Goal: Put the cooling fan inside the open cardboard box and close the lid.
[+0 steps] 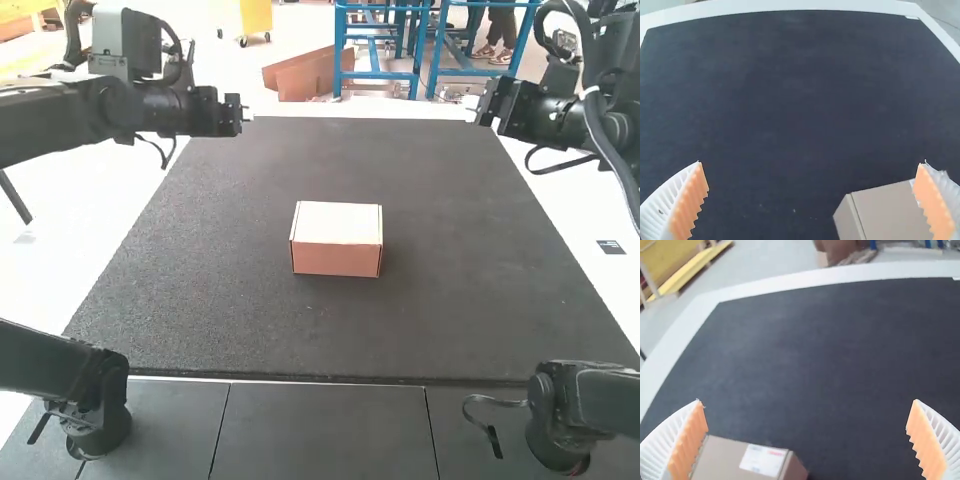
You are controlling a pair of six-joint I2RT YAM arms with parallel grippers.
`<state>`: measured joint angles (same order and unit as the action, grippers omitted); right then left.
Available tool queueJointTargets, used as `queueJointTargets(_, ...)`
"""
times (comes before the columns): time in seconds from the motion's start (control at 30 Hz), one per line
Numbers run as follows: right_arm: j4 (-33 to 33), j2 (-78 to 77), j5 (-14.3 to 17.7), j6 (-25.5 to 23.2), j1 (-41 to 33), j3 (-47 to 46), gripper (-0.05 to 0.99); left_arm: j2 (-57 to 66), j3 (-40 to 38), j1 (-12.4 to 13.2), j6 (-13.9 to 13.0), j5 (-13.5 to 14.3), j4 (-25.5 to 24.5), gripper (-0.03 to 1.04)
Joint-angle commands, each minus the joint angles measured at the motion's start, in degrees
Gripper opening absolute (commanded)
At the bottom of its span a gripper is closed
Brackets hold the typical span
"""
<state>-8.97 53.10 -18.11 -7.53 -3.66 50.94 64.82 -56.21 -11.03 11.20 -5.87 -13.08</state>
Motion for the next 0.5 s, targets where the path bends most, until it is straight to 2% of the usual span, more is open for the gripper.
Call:
queueJointTargets(0.0,2.29,-3.44,-1.23,-3.63,2.34,-1.63,0.91,-4.88,4.7,0.22,0.14,-1.25,4.38,0.97)
queueJointTargets(0.13,5.11,-6.34,-1.14,-5.3,4.63,-5.32,0.91,-9.71,10.85,0.39,0.22,-1.25,10.88,0.97)
queueJointTargets(0.33,5.98,-9.68,-1.32,-5.57,6.47,-9.8,0.91,-16.48,17.8,0.48,0.31,-0.9,15.72,0.97)
queueJointTargets(0.47,8.01,-12.67,0.53,-5.83,6.56,-14.02,0.91,-21.84,22.63,0.48,0.93,-0.99,18.53,0.97)
